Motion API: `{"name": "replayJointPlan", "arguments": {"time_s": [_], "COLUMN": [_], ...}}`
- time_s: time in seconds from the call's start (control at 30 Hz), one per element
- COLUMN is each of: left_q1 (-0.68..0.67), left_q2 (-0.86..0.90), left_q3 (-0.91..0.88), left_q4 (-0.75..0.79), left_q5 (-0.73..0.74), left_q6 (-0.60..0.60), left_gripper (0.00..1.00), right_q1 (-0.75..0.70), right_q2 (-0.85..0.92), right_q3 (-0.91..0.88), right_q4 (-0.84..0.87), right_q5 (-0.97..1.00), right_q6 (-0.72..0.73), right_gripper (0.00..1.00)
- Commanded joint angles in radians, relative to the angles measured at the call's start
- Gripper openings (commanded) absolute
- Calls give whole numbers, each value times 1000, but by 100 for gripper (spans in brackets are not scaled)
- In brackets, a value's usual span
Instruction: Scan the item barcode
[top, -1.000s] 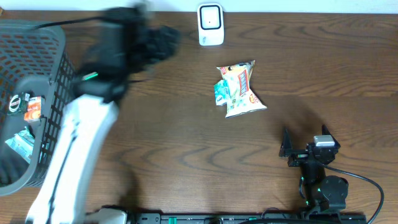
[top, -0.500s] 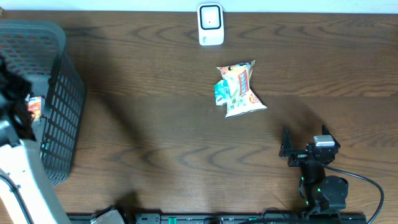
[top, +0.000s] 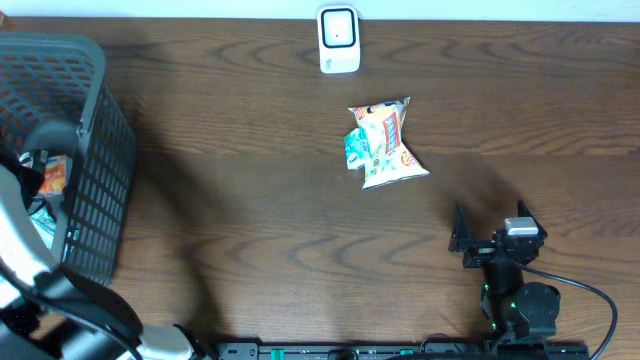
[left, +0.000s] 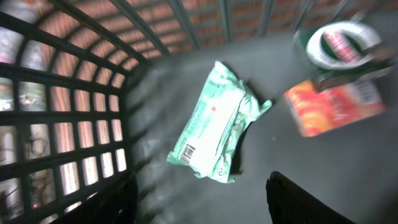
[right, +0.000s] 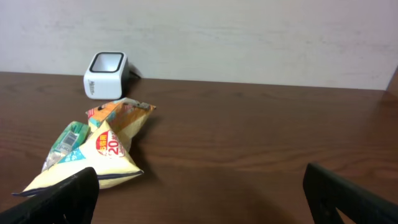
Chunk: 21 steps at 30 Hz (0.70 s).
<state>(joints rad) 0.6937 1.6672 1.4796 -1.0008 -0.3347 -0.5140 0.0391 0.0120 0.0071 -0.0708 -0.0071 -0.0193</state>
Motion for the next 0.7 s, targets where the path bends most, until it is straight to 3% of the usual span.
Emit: {"name": "replayJointPlan", "arguments": {"time_s": [0.0, 0.13, 0.27, 0.53, 0.6, 0.67], "left_q1": [1, 1, 2, 29, 36, 42], "left_q2": [90, 203, 275, 384, 392, 392], "left_q3": [-5, -10, -10, -10, -10, -10], "left_q4": [-13, -16, -12, -13, -12, -12], "left_q5": [-5, 5, 3, 1, 1, 11], "left_q6": [-14, -3, -2, 8, 8, 8], "left_gripper": [65, 66, 73, 74, 72, 59], "right_q1": [8, 8, 8, 8, 8, 8], "right_q2": [-6, -6, -6, -6, -6, -6], "right_q3": [-2, -2, -2, -2, -2, -2], "right_q4": [-5, -5, -5, -5, -5, -5], "right_q5": [-3, -3, -3, -3, -3, -3], "right_q6": [-12, -12, -12, -12, -12, -12], "right_gripper": [99, 99, 99, 99, 99, 99]}}
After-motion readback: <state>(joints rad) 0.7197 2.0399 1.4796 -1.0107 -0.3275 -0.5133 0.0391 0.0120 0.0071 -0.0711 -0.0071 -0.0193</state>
